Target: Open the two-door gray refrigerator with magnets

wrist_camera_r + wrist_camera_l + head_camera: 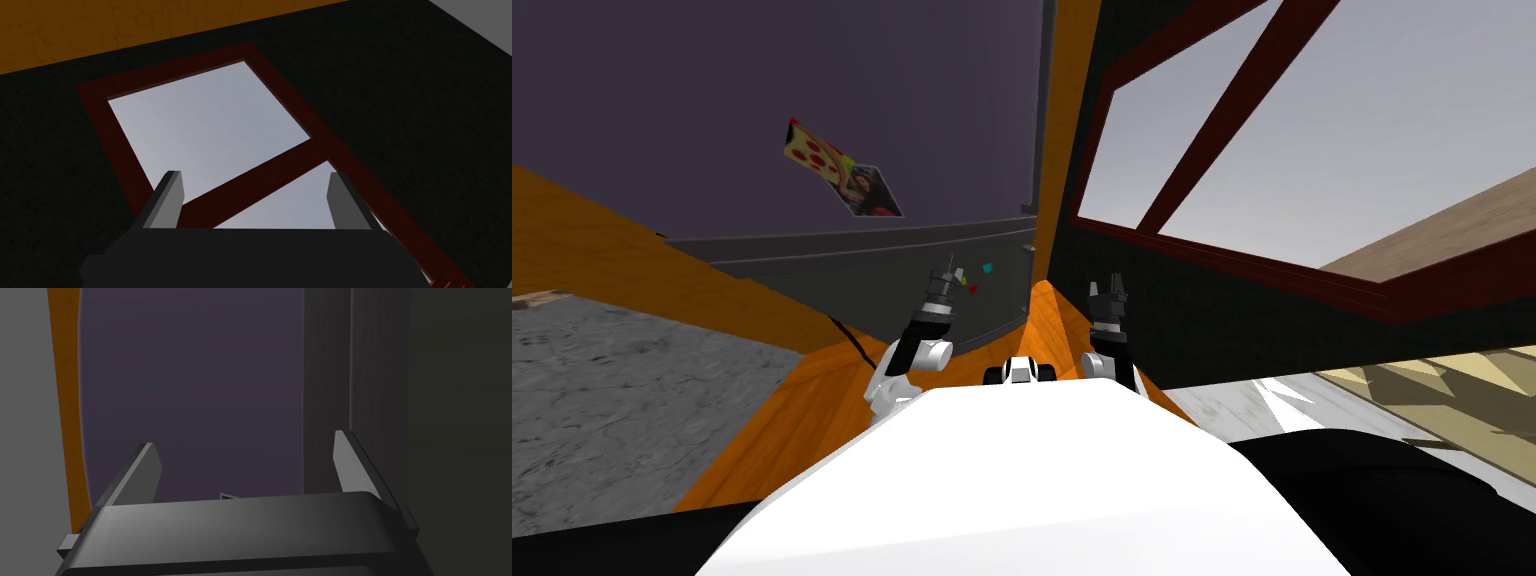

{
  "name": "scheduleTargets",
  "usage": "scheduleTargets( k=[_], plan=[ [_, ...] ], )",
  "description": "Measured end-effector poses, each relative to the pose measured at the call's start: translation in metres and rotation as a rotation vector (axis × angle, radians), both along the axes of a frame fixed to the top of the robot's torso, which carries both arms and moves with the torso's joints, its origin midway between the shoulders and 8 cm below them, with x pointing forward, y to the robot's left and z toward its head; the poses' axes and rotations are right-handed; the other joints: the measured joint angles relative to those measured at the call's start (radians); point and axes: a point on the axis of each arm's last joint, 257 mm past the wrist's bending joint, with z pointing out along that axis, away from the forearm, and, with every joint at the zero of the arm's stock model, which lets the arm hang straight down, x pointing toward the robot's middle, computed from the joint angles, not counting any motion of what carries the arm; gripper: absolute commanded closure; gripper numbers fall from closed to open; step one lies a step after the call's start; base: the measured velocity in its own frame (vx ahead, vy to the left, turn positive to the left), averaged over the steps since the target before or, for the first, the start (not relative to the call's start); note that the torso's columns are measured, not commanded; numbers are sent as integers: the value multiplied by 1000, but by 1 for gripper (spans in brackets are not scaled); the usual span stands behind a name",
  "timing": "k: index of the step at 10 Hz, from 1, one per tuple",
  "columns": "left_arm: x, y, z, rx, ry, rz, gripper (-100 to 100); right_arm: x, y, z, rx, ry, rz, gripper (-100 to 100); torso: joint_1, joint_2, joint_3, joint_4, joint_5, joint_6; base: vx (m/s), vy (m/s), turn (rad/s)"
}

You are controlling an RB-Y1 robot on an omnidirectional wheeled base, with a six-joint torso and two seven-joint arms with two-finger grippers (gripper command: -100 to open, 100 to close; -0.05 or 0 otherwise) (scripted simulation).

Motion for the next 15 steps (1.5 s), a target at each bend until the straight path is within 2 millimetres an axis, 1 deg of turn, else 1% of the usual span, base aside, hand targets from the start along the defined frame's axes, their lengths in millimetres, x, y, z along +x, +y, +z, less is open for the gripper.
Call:
scheduleTargets(
  k=[1,2,5,6,8,9,10,12,13,14,15],
  plan=[
    [3,-1,0,0,13,-7,-100,0,0,0,0,0,0,0,1,0,0,0,0,0,61,-56,-101],
    [6,-6,4,1,17,-23,-100,0,0,0,0,0,0,0,0,-1,-1,0,0,0,53,-55,-57],
    [15,-15,9,4,45,-51,-100,0,0,0,0,0,0,0,0,0,0,0,0,-1,54,-67,-87],
    [15,-18,16,7,46,-66,-100,0,0,0,0,0,0,0,0,0,0,0,0,0,43,-59,-45],
    [22,-25,21,11,66,-86,-100,0,0,0,0,0,0,0,0,0,0,0,0,0,45,-53,-70],
    [24,-27,20,13,82,-90,-100,0,0,0,0,0,0,0,1,0,0,0,0,0,58,-53,-109],
    [27,-32,25,18,85,-103,-100,0,0,0,0,0,0,0,0,-1,-1,0,0,0,60,-41,-64],
    [32,-33,23,23,113,-105,-100,0,0,0,0,0,0,0,2,1,1,0,1,-1,43,-33,-50],
    [33,-38,28,28,117,-114,-100,0,0,0,0,0,0,0,-1,0,0,0,0,0,42,-43,-55],
    [35,-39,28,32,131,-116,-100,0,0,0,0,0,0,0,0,0,0,0,0,0,50,-43,-86],
    [36,-41,32,40,137,-124,-100,0,0,0,0,0,0,0,0,0,0,0,0,0,47,-42,-64]
  ],
)
